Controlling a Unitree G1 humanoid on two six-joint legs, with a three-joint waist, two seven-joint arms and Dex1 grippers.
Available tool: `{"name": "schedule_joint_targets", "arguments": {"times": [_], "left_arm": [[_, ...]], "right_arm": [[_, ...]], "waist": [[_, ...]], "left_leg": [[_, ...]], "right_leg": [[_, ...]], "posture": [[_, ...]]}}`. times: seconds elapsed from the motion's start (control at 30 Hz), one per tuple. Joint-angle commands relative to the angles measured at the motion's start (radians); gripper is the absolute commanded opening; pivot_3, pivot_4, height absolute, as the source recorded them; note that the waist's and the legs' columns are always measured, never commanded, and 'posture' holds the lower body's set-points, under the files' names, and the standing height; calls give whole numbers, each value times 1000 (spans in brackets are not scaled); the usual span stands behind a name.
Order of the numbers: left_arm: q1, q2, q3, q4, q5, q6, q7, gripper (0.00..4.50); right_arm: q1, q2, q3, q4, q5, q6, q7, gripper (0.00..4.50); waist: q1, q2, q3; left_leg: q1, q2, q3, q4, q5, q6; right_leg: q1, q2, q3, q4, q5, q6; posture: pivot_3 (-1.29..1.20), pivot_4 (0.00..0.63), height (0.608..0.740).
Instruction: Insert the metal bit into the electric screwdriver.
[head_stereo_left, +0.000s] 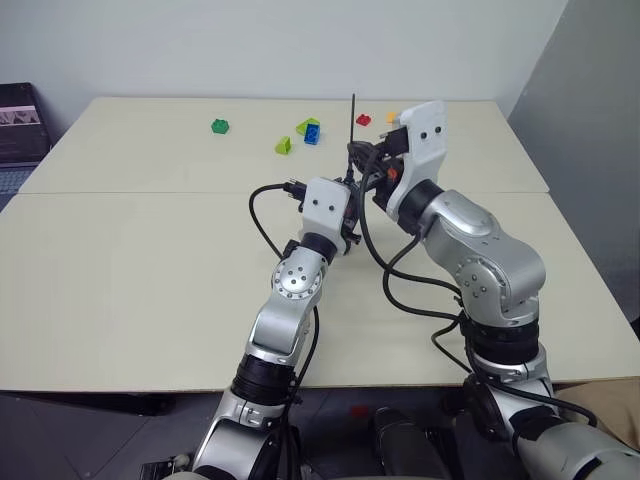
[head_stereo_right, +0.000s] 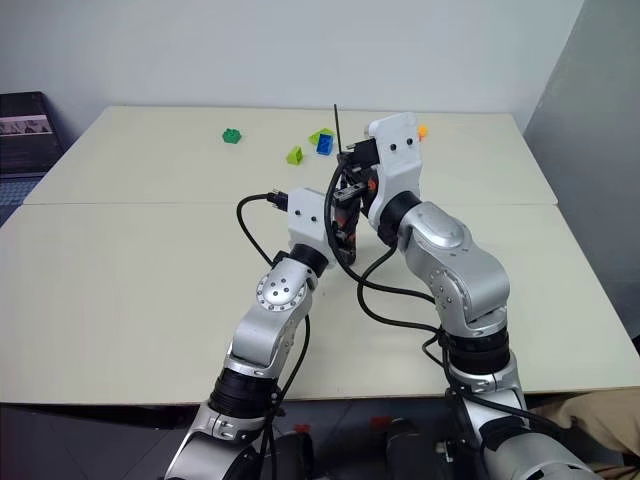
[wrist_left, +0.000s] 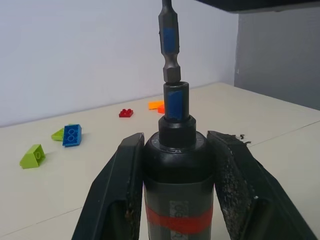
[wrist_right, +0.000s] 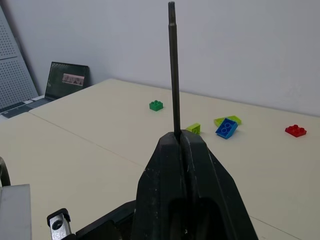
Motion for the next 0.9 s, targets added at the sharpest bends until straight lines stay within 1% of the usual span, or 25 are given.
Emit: {"name": "schedule_joint_targets", "arguments": {"times": [0.03, 0.9], "left_arm": [[4, 2, 5, -15, 29, 1, 18, 1617], [7, 7, 6, -16, 29, 6, 13, 1617]], "right_arm": [[1, 5, -3, -34, -4, -16, -1, 0], [-8, 4, -7, -86, -4, 1, -9, 0]], "waist": [[0, 0, 0], [0, 0, 0]], "left_leg": [[0, 0, 0, 0, 0, 0], [-1, 0, 0, -1, 0, 0]], "right_leg": [[0, 0, 0, 0, 0, 0], [-2, 0, 0, 0, 0, 0]], "posture": [[0, 150, 740], [0, 150, 740]]}}
